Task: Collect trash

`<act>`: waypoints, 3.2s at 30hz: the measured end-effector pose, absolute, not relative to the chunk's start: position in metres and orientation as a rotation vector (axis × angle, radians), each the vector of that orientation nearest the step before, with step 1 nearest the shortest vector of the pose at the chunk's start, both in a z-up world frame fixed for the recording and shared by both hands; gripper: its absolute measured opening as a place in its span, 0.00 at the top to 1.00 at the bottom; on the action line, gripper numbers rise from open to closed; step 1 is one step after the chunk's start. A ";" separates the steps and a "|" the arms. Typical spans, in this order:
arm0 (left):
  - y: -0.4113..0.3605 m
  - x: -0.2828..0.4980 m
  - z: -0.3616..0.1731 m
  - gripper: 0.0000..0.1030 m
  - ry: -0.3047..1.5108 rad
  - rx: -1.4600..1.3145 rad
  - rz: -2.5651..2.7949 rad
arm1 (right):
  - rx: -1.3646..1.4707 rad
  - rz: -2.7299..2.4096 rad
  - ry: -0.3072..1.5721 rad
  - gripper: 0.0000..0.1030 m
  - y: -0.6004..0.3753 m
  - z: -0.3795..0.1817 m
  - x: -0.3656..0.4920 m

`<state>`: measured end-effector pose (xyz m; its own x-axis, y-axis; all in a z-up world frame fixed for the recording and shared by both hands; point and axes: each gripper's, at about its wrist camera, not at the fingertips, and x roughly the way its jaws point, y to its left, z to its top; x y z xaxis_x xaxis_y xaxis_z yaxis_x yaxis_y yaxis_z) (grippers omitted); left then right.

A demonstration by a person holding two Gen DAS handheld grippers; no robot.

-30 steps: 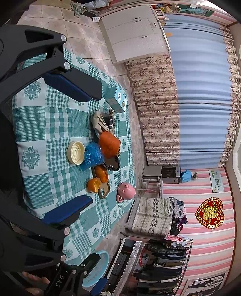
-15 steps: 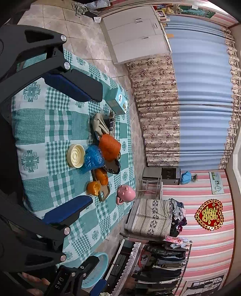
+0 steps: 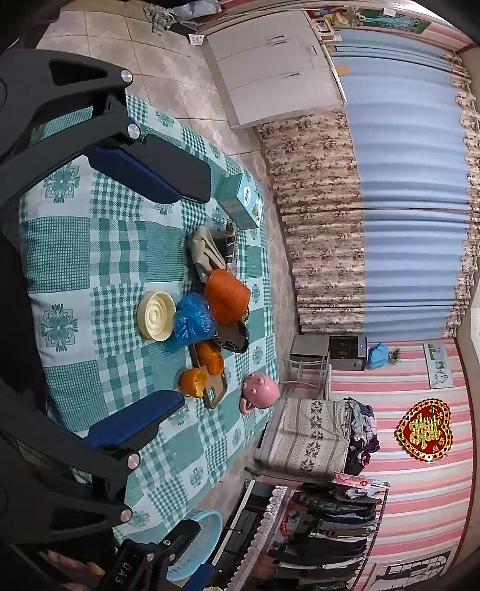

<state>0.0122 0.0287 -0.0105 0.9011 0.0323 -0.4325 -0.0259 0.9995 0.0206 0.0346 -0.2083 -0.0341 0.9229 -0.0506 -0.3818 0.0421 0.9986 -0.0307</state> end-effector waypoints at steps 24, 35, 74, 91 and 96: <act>0.061 0.058 -0.040 0.05 0.539 0.006 0.126 | -0.067 -0.013 0.465 0.04 -0.196 -0.052 0.089; 0.063 0.111 -0.074 0.05 0.654 -0.042 0.058 | -0.070 -0.044 0.470 0.04 -0.198 -0.059 0.126; 0.066 0.151 -0.116 0.41 0.786 -0.135 -0.112 | -0.013 0.067 0.728 0.04 -0.173 -0.113 0.180; 0.124 0.145 -0.099 0.41 0.733 -0.155 0.027 | -0.020 0.215 0.811 0.42 -0.117 -0.131 0.237; 0.114 0.149 -0.081 0.41 0.700 -0.137 0.028 | -0.017 0.272 0.777 0.62 -0.115 -0.123 0.224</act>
<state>0.1490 0.1139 -0.0810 0.7648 -0.0202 -0.6439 -0.0714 0.9907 -0.1159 0.2237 -0.1154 -0.1227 0.6799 0.2360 -0.6943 -0.2486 0.9649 0.0846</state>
